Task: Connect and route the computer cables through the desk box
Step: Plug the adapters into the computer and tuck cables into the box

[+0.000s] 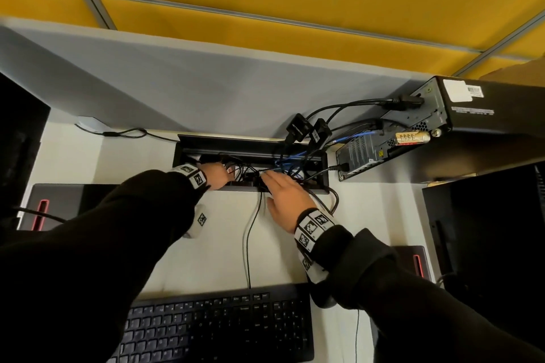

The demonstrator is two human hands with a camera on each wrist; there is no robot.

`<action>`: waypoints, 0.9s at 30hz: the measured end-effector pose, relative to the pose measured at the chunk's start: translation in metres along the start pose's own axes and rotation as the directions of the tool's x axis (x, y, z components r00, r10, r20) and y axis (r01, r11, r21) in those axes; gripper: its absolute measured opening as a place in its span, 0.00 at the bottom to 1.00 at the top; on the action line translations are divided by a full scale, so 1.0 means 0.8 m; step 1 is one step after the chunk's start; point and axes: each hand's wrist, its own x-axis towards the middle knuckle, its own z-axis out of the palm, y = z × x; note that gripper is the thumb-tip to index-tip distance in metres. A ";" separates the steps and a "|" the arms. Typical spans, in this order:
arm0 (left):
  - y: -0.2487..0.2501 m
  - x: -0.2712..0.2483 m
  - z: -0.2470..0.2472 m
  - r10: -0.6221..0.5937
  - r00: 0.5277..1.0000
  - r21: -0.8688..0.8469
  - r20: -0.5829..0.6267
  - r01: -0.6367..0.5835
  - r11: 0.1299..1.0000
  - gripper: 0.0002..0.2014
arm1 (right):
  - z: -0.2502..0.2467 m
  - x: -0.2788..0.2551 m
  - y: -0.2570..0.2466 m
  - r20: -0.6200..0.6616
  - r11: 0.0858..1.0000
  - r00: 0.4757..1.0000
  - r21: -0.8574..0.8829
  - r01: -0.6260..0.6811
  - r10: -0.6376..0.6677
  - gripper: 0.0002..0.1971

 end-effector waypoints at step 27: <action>-0.016 -0.010 0.028 -0.201 0.921 0.040 -0.335 0.227 0.973 0.09 | 0.005 -0.021 0.024 -0.075 0.969 0.991 0.230 -0.087 0.107 0.21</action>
